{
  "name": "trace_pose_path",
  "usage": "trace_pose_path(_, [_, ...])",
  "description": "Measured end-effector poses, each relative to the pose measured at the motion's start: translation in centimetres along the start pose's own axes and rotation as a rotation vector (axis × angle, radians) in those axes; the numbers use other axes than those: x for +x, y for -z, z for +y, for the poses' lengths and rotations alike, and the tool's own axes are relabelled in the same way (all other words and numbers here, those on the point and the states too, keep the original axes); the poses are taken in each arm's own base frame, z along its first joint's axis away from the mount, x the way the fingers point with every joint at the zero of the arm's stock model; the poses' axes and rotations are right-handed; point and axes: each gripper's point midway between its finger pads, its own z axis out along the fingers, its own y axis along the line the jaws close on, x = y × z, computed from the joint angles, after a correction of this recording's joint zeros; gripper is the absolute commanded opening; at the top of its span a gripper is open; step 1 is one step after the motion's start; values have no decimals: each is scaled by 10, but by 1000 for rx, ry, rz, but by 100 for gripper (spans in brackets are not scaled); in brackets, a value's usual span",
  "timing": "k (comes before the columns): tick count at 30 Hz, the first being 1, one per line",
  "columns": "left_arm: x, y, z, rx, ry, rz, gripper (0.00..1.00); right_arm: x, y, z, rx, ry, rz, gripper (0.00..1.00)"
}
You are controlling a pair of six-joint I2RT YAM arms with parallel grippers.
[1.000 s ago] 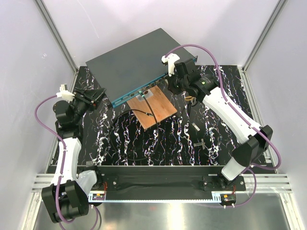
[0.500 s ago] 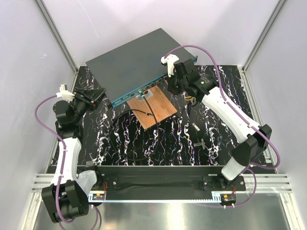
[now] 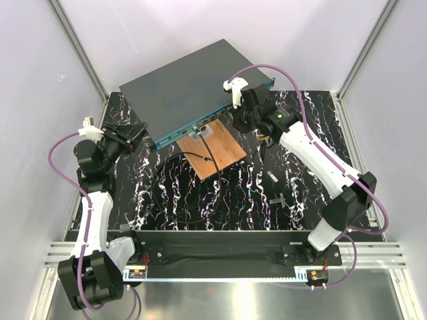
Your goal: Insert the plug into the switch port
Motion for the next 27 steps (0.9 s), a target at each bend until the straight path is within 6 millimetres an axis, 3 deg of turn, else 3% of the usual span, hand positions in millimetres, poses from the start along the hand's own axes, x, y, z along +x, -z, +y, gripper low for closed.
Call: trace_pose_path(27, [0,0,0,-1,0,0,47,-17,-2,-1,-24,18,39,0])
